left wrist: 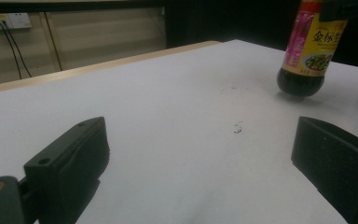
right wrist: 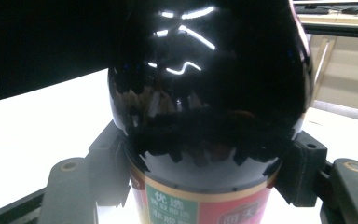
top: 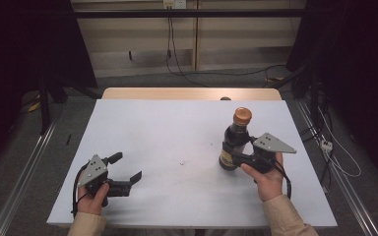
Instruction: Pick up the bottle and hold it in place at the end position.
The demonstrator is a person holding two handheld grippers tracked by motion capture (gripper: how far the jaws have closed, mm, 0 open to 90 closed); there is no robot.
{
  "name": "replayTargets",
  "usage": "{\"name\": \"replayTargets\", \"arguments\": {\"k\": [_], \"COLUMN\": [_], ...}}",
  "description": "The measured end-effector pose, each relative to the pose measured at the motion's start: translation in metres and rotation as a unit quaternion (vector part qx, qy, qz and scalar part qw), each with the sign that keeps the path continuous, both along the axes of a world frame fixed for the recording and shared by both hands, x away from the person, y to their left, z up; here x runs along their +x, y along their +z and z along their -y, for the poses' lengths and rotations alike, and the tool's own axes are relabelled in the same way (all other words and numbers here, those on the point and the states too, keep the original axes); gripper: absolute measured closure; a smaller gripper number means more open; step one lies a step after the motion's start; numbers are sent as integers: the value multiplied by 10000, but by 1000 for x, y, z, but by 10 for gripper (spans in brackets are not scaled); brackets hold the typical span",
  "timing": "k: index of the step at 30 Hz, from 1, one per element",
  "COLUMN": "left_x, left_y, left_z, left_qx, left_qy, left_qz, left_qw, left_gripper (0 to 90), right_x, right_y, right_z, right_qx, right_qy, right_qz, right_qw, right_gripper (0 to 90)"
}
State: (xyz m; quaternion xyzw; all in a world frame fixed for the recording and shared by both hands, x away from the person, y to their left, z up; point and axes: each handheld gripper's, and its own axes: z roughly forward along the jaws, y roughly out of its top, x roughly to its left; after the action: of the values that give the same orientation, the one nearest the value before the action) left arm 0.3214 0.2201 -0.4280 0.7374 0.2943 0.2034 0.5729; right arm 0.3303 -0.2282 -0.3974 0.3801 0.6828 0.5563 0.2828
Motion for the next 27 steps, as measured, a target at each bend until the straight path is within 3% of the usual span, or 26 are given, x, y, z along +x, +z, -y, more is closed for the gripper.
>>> {"name": "replayTargets", "arguments": {"k": [6,12,27], "left_x": [0,0,1], "left_y": [0,0,-1], "left_z": [0,-1,0], "left_qx": [-19,-38,-85], "left_qy": [-23,-10,-18], "left_qz": [-12,-28,-83], "left_qw": [10000,10000,9999], "left_gripper": [39,39,39], "right_x": [12,26,50], "right_y": [0,4,5], "right_z": [-12,-25,-38], "right_qx": [43,-75,-126], "right_qy": [178,324,397], "right_qz": [-15,57,6], "right_qw": [9998,9994,9991], "right_gripper": [310,310,309]}}
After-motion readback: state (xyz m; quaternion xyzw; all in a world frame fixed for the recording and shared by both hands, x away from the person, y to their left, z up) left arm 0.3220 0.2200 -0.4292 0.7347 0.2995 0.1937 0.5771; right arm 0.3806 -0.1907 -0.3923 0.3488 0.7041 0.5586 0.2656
